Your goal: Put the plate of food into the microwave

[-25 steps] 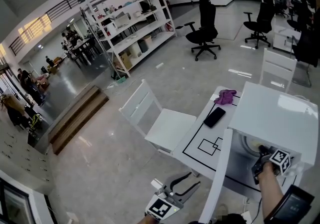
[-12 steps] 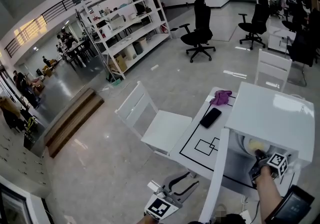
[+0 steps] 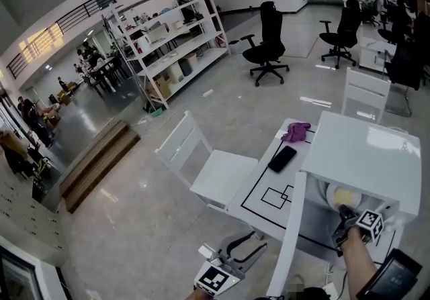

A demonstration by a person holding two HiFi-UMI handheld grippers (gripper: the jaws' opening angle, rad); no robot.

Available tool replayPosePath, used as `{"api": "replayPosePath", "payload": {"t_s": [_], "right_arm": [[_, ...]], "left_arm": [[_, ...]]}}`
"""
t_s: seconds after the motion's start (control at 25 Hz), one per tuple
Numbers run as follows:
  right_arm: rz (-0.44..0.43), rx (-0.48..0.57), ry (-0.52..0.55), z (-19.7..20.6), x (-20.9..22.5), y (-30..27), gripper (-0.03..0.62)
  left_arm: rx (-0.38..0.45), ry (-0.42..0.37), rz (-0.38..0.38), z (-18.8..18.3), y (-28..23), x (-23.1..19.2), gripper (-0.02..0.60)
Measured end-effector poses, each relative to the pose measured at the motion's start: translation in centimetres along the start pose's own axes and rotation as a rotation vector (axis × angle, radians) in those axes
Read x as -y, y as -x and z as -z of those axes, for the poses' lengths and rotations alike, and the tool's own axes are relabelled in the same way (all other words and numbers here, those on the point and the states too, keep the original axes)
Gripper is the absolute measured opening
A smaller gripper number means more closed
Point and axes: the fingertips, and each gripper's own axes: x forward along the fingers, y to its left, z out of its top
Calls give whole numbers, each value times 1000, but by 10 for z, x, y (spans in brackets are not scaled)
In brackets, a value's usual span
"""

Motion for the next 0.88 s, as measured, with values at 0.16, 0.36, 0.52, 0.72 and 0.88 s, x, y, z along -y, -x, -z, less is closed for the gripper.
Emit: {"api": "replayPosePath", "payload": {"t_s": [0.16,0.36,0.52,0.72,0.88], "right_arm": [[-10,-9,25,3,-2,2,138],[-10,-42,134,5,-3,7,138],[16,-66,265,8,0,9,138],[54,-92,432,12,0,13,137],[105,-106,596,9,0,16,137]], "left_arm": [[7,-13,2,0,2,2,189],[5,-10,-2,-2,-2,7,189],[16,-19,1,1,-4,10,189],[15,-13,-1,2,-3,12,189],[11,-10,-6,0,-4,14,189]]}}
